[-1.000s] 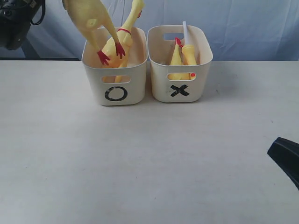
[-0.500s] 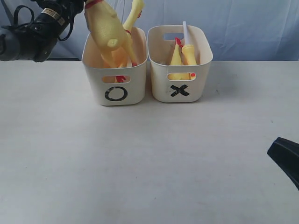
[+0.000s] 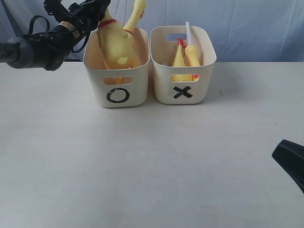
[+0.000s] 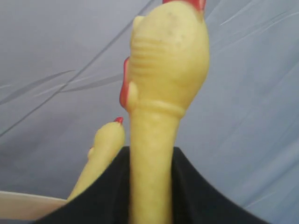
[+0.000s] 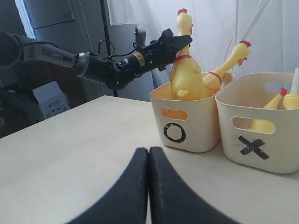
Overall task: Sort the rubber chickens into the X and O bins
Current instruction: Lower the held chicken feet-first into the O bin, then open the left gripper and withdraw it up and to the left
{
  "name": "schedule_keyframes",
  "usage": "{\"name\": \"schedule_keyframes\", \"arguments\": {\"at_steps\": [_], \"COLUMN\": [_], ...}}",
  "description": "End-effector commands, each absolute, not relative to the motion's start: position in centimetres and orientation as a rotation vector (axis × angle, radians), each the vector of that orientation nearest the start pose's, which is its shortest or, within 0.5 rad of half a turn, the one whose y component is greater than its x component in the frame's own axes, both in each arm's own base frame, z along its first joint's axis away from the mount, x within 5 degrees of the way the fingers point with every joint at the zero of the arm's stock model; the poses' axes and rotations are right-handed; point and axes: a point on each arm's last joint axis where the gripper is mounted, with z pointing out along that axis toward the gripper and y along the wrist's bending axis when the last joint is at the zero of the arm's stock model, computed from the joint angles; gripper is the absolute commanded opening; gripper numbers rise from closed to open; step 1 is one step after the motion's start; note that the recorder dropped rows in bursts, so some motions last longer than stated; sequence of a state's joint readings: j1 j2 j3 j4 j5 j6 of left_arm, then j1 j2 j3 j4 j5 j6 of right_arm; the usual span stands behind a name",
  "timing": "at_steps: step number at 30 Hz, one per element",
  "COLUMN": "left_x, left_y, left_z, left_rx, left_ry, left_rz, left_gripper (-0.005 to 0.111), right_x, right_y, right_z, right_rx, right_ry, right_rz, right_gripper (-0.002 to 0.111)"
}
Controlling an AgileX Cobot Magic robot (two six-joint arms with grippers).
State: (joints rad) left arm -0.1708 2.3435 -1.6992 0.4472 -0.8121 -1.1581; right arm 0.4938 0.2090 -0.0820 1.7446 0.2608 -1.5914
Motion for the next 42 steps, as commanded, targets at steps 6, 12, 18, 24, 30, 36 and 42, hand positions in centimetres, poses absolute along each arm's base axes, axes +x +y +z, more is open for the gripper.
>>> {"name": "schedule_keyframes", "arguments": {"at_steps": [6,12,18,24,30,36,42], "left_x": [52.4,52.4,52.4,52.3,52.4,52.3,51.9], "left_y": [-12.0,-12.1,-12.1,-12.2,-11.8,-11.1,-10.5], "left_z": [19.2,19.0,19.0,19.0,18.7,18.9,21.2], "left_rx": [-0.223,-0.197,-0.19,-0.185,-0.122,-0.015,0.097], "left_ry": [1.542,1.559,1.562,1.564,1.605,1.723,1.754], "left_rz": [-1.003,-0.991,-0.989,-0.988,-0.942,-0.772,-0.591], "left_gripper": [0.0,0.004,0.032,0.055,0.06,0.06,0.06], "right_x": [5.2,5.2,5.2,5.2,5.2,5.2,5.2], "right_y": [5.3,5.3,5.3,5.3,5.3,5.3,5.3], "right_z": [23.2,23.2,23.2,23.2,23.2,23.2,23.2], "right_rx": [-0.466,-0.466,-0.466,-0.465,-0.465,-0.465,-0.465], "right_ry": [1.534,1.534,1.534,1.535,1.535,1.535,1.535], "right_rz": [0.702,0.702,0.702,0.7,0.7,0.7,0.7], "right_gripper": [-0.001,-0.001,-0.001,-0.001,-0.001,-0.001,-0.001]}}
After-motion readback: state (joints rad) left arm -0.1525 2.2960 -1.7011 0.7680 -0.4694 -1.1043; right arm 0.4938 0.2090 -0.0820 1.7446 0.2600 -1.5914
